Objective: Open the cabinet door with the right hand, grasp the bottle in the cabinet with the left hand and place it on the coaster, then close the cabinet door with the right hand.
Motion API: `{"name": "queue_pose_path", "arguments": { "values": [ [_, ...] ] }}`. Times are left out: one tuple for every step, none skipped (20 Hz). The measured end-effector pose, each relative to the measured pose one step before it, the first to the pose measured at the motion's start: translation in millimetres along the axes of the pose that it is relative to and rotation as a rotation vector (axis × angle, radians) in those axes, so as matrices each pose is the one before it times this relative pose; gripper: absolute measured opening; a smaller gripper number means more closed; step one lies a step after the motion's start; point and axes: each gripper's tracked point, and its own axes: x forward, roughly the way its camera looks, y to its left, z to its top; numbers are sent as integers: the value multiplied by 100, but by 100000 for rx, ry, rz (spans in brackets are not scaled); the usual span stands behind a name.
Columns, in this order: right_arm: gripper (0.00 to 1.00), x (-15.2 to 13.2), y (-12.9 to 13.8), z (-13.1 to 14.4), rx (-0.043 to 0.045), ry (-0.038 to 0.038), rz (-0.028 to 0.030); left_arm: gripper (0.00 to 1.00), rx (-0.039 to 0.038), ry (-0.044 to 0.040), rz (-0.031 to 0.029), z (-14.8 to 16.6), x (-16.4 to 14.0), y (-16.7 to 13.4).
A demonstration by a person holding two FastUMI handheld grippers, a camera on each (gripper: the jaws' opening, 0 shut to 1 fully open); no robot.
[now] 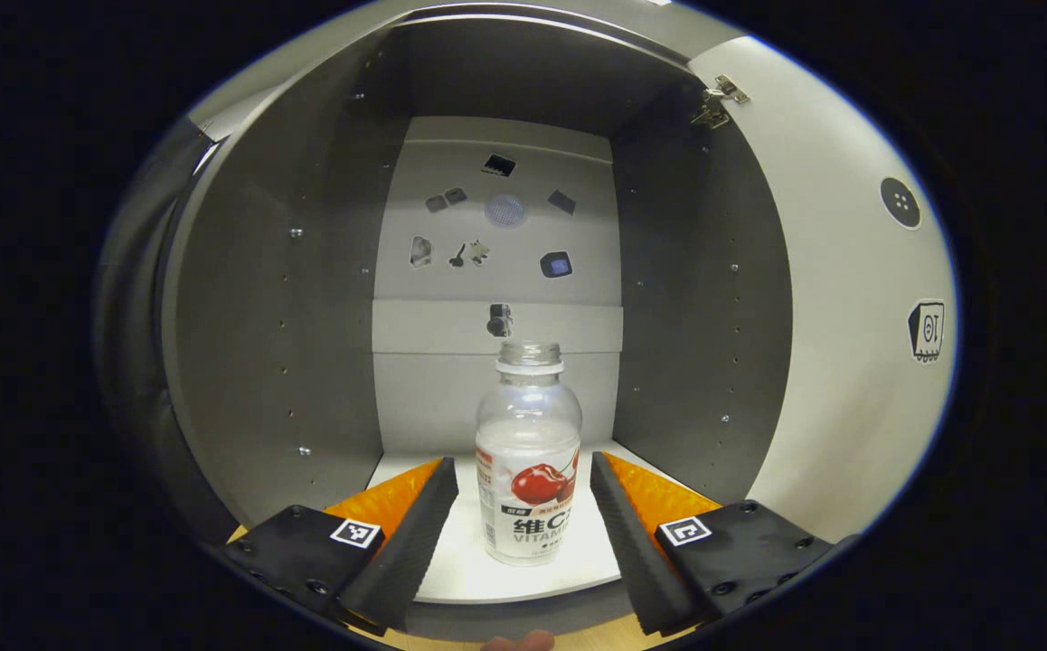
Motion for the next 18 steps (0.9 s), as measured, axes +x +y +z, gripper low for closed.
{"name": "queue_pose_path", "arguments": {
  "values": [
    [11, 293, 413, -378, 162, 972, 222, 96, -174, -75, -569, -58, 601, 75],
    [5, 427, 324, -511, 179, 1282, 69, 99, -166, -112, -727, 3, 552, -112],
    [0, 517, 383, -640, 424, 1575, -428, 99, 199, 16, -147, -124, 714, 78],
    [0, 499, 294, -581, 814, 1552, -250, 99, -20, 357, -603, -248, 714, -62],
    [0, 645, 430, -462, 1148, 1495, -179, 99, -272, 24, -391, -193, 648, -133],
    [0, 573, 301, -565, 1375, 1776, -288, 96, 205, 811, -817, -301, 601, -160],
    [0, 540, 421, -656, 1271, 2036, -144, 96, 481, 861, -411, -370, 505, -93],
    [0, 191, 387, -686, 947, 2302, 288, 99, 555, 928, -495, -167, 1, -36],
    [0, 204, 294, -607, 140, 1810, 116, 92, 352, -1046, -120, 0, 113, 315],
    [0, 262, 158, -423, -406, 1276, 30, 84, -437, -1358, -1821, 395, -532, -402],
    [2, 222, 209, -296, -229, 711, 713, 84, 504, -1507, 494, 464, -894, 326],
    [5, -122, 404, -169, 131, 113, 1489, 83, 1315, -2417, 233, 638, -1225, 294],
    [0, -492, 547, -222, 478, 180, 1661, 83, 1448, -2367, 87, 775, -1551, 99],
    [0, -514, 364, -221, 579, -36, 1946, 84, 923, -1764, 58, 573, -1804, 184],
    [5, -579, 173, -145, 494, -193, 1738, 82, 712, -1561, 275, 490, -1623, 204],
    [11, -568, 89, -312, 628, 376, 1552, 82, 893, -1214, 476, 298, -1847, 280],
    [5, -702, 119, -447, 595, 498, 2059, 82, 1116, -1276, 660, 273, -2001, 307],
    [0, -799, 83, -274, 292, -73, 1522, 83, 637, -726, 1085, 117, -1975, 383]
  ]
}}
